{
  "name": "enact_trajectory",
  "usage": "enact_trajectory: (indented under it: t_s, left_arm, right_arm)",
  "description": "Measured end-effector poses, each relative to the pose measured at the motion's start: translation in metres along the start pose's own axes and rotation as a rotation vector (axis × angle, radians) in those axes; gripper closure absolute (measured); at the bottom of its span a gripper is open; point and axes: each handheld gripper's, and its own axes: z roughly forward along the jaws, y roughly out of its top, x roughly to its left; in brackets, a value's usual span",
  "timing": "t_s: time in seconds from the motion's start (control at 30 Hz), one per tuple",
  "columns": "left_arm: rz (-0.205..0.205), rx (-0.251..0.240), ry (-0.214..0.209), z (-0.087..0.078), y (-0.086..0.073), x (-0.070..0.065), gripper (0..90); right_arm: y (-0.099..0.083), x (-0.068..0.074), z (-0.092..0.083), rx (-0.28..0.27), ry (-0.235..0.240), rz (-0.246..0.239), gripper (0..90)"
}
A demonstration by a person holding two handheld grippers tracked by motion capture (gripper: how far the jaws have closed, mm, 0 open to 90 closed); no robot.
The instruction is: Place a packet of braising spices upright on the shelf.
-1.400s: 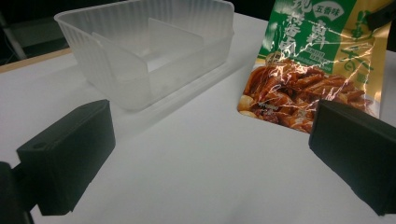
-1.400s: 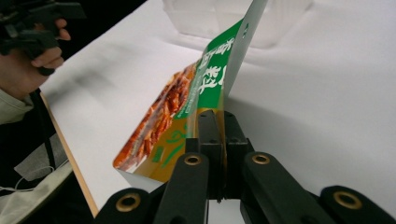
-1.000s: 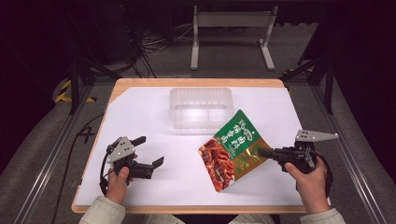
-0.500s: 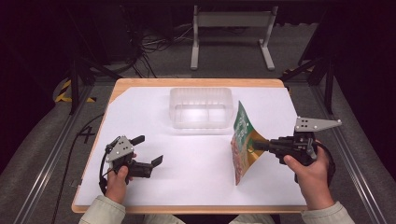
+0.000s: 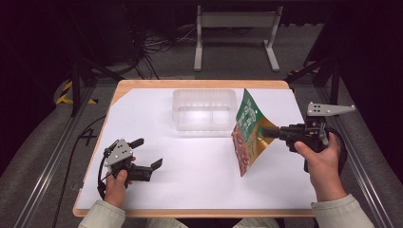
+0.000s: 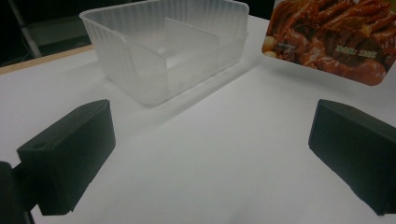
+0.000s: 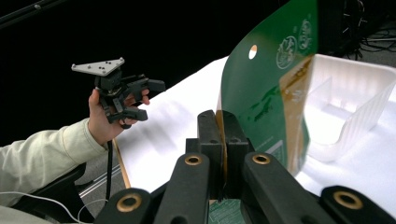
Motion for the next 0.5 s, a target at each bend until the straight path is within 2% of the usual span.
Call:
enact_trajectory:
  t_s: [0.23,0.5]
  left_arm:
    - [0.000,-0.001,0.003,-0.002,-0.002,0.003,1.2]
    - [0.014,0.006,0.002,-0.002,-0.004,0.004,1.2]
  right_arm:
    - [0.022,0.000,0.009,0.023,-0.002,-0.030,89.9]
    - [0.044,0.002,0.015,0.020,-0.003,-0.053,89.9]
